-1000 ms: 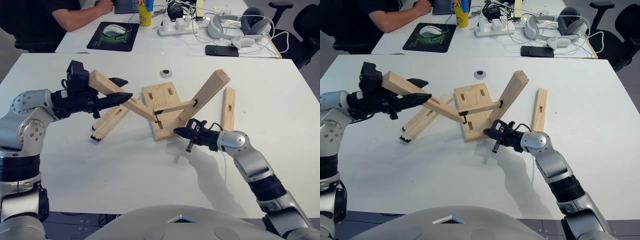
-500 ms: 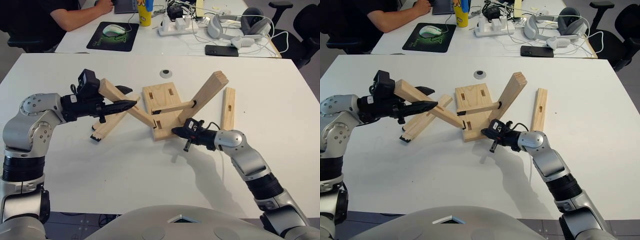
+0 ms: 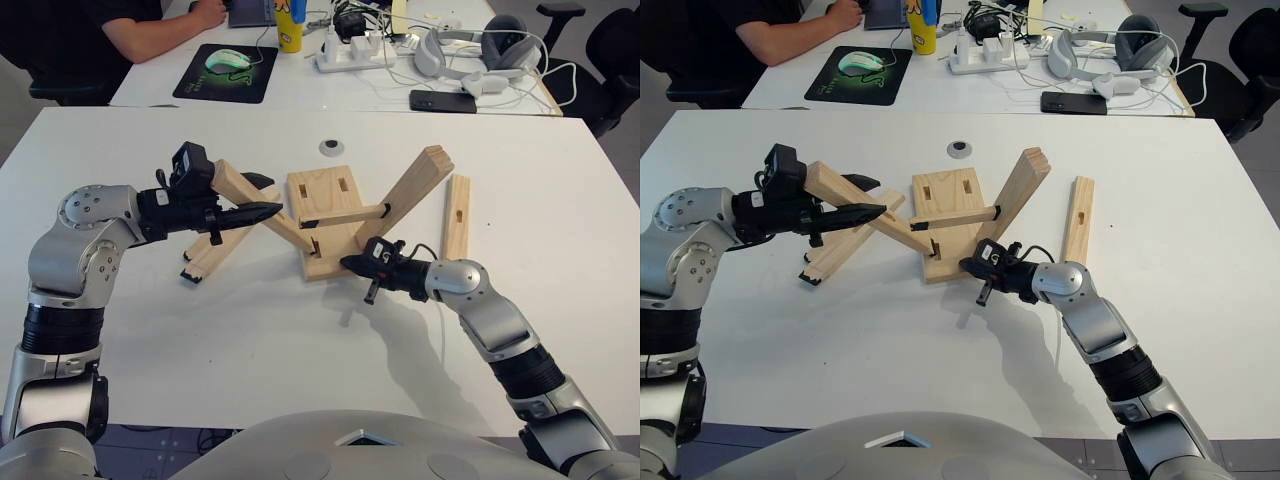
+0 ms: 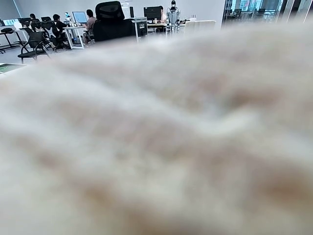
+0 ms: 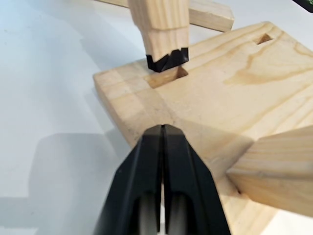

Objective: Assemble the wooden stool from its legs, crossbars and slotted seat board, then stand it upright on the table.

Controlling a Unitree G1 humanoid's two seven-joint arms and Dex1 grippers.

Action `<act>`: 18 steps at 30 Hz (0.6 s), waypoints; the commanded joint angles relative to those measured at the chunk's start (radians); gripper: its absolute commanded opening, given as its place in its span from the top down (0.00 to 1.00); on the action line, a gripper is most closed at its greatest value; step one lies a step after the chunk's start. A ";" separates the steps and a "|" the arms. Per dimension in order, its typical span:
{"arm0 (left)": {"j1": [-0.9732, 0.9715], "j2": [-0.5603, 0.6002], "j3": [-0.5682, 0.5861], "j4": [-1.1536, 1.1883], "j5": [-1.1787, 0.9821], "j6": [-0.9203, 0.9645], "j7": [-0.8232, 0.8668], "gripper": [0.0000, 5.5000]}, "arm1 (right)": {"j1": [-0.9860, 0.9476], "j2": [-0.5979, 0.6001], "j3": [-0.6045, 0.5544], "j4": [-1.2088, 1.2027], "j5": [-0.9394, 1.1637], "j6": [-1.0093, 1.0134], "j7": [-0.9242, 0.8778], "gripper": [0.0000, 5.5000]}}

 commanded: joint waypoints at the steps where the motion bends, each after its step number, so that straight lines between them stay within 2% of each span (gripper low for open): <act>1: 0.003 0.003 -0.024 0.014 0.025 0.009 -0.011 0.63 | 0.030 -0.017 0.043 0.028 -0.025 0.046 0.024 1.00; 18: -0.057 0.025 -0.103 0.054 0.072 -0.007 -0.085 0.63 | 0.027 -0.009 0.056 0.034 -0.025 0.054 0.020 1.00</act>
